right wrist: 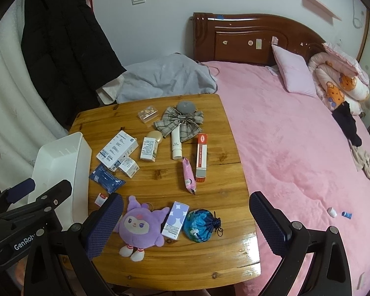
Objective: Organize objects
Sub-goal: 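Grasp the purple plush toy with the left gripper while the right grasps the blue drawstring pouch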
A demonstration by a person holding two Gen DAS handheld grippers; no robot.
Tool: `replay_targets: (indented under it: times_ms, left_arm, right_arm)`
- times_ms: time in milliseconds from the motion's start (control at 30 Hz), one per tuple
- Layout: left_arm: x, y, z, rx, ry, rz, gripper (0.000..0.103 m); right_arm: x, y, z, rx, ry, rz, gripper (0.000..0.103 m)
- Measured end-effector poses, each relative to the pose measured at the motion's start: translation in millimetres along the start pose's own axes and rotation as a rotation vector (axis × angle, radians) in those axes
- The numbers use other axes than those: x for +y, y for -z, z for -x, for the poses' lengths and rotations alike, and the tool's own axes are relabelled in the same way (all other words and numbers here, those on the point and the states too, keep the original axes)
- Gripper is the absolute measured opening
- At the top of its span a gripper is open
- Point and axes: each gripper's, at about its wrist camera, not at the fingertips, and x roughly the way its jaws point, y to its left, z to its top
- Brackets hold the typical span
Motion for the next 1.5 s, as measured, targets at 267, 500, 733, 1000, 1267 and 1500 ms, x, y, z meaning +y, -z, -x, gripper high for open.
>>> replay_targets:
  times_ms: [267, 500, 733, 1000, 1267, 1500]
  left_arm:
    - [-8, 5, -27, 0.071, 0.037, 0.014, 0.087]
    - [-18, 23, -66, 0.156, -0.034, 0.039, 0.087]
    - [-18, 46, -110, 0.272, 0.020, 0.110, 0.087]
    - [-28, 66, -160, 0.344, 0.048, 0.142, 0.087]
    - [-30, 78, -186, 0.417, 0.023, 0.197, 0.088]
    - [-30, 74, -189, 0.412, -0.001, 0.208, 0.091]
  right_arm:
    - [-23, 5, -29, 0.084, -0.059, -0.007, 0.093]
    - [-46, 17, -79, 0.207, -0.107, -0.036, 0.092]
    - [-54, 45, -130, 0.285, -0.110, 0.022, 0.090]
    - [-59, 70, -178, 0.347, -0.124, 0.046, 0.084]
    - [-53, 81, -206, 0.392, -0.151, 0.104, 0.073]
    - [-49, 83, -208, 0.369, -0.122, 0.164, 0.073]
